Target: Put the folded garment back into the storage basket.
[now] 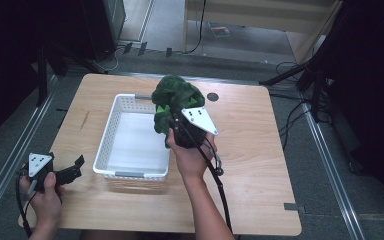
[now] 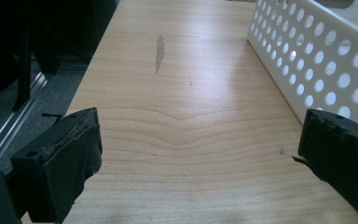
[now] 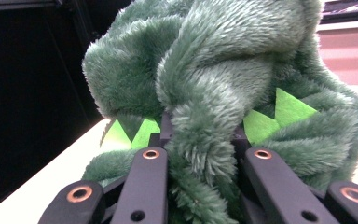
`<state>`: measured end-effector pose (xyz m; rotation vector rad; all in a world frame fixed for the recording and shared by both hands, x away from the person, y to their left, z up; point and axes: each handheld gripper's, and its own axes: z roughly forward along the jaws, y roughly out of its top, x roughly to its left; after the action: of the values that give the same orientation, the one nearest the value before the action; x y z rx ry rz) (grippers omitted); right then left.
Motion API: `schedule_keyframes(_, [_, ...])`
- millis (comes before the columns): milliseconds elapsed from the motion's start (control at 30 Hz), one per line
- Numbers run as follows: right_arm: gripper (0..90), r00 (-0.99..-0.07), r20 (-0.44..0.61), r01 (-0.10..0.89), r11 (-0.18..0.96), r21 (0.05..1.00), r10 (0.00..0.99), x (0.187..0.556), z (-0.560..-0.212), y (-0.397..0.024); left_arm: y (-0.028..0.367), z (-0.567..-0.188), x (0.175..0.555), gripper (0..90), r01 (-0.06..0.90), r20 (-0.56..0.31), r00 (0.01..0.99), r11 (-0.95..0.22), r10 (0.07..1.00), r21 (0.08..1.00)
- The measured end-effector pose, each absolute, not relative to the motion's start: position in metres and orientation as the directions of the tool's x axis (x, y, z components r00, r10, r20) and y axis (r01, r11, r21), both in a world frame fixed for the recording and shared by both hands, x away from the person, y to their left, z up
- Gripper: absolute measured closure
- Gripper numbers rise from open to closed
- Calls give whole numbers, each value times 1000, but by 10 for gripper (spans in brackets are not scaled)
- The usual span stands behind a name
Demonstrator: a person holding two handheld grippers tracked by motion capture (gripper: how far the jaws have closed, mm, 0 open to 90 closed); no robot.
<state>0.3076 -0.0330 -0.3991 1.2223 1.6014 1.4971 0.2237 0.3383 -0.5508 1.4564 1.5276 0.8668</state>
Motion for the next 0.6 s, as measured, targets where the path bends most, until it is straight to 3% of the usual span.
schedule_keyframes(600, [773, -441, 152, 235, -50, 971, 885, 304, -407, 11, 338, -551, 224, 6, 419, -109, 19, 91, 994, 903])
